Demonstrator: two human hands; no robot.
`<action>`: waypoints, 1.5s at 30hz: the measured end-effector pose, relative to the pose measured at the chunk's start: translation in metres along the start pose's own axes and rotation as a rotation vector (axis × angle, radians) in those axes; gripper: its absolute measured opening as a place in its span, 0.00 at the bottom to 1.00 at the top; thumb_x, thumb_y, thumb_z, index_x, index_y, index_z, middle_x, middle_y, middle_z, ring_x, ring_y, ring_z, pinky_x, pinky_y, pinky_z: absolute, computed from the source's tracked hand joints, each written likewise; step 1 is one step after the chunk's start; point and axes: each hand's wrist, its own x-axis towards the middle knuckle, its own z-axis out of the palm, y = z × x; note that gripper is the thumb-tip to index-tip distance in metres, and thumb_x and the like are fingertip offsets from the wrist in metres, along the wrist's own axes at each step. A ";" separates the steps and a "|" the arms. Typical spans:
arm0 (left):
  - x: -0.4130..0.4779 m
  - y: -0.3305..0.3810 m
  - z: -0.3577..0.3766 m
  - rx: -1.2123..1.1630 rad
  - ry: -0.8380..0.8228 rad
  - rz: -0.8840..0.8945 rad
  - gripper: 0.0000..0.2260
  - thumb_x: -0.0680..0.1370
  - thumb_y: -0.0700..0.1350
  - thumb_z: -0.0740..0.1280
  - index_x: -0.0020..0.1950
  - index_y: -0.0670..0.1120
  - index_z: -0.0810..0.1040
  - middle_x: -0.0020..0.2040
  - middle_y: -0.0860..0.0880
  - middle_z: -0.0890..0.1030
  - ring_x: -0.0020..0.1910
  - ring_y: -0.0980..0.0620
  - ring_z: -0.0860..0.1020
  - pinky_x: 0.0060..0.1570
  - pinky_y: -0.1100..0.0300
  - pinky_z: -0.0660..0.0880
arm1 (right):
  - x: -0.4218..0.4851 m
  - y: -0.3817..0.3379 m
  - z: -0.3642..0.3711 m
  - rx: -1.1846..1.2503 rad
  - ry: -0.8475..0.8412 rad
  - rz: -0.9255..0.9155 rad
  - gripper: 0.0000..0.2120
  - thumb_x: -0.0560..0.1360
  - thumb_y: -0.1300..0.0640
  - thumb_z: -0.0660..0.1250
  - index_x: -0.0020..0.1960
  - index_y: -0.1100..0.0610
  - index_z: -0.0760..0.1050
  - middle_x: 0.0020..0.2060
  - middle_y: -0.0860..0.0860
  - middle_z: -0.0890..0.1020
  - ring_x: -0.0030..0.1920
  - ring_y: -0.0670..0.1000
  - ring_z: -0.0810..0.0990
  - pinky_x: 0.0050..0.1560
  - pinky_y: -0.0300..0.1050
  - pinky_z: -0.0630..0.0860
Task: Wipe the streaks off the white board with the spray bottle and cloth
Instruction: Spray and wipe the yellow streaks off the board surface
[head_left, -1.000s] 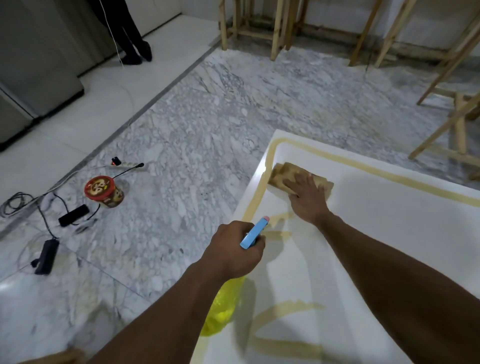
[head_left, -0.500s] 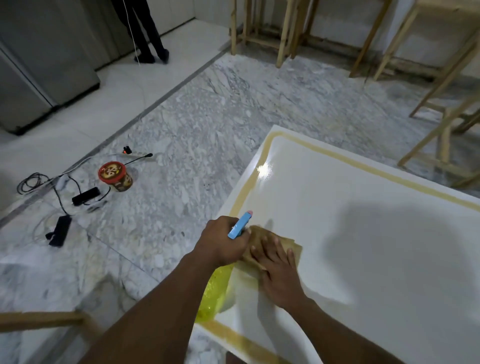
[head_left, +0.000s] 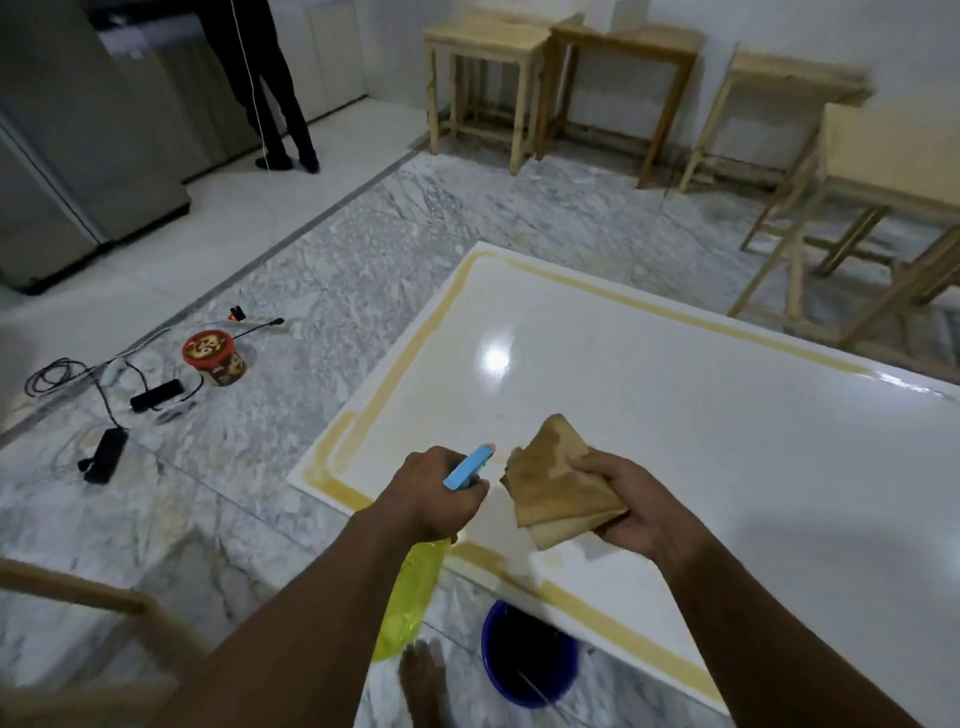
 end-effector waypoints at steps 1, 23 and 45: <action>-0.010 0.010 0.007 -0.006 -0.016 0.011 0.14 0.79 0.51 0.68 0.35 0.49 0.72 0.34 0.47 0.78 0.35 0.41 0.83 0.37 0.52 0.79 | -0.015 -0.002 -0.010 0.078 0.001 -0.018 0.18 0.74 0.57 0.70 0.63 0.61 0.78 0.51 0.58 0.84 0.47 0.57 0.85 0.50 0.49 0.81; -0.059 0.049 0.060 0.202 -0.215 0.203 0.18 0.79 0.54 0.68 0.31 0.51 0.70 0.31 0.50 0.74 0.30 0.50 0.72 0.35 0.57 0.71 | -0.083 0.053 -0.027 0.446 -0.001 -0.059 0.32 0.79 0.34 0.58 0.62 0.61 0.82 0.61 0.61 0.82 0.56 0.61 0.83 0.64 0.57 0.73; 0.041 0.126 0.085 -0.044 -0.159 0.110 0.17 0.80 0.52 0.69 0.35 0.47 0.71 0.31 0.49 0.76 0.31 0.42 0.86 0.30 0.62 0.77 | -0.007 -0.076 -0.194 0.309 0.230 -0.036 0.28 0.76 0.48 0.66 0.72 0.60 0.72 0.66 0.56 0.74 0.68 0.57 0.73 0.70 0.53 0.66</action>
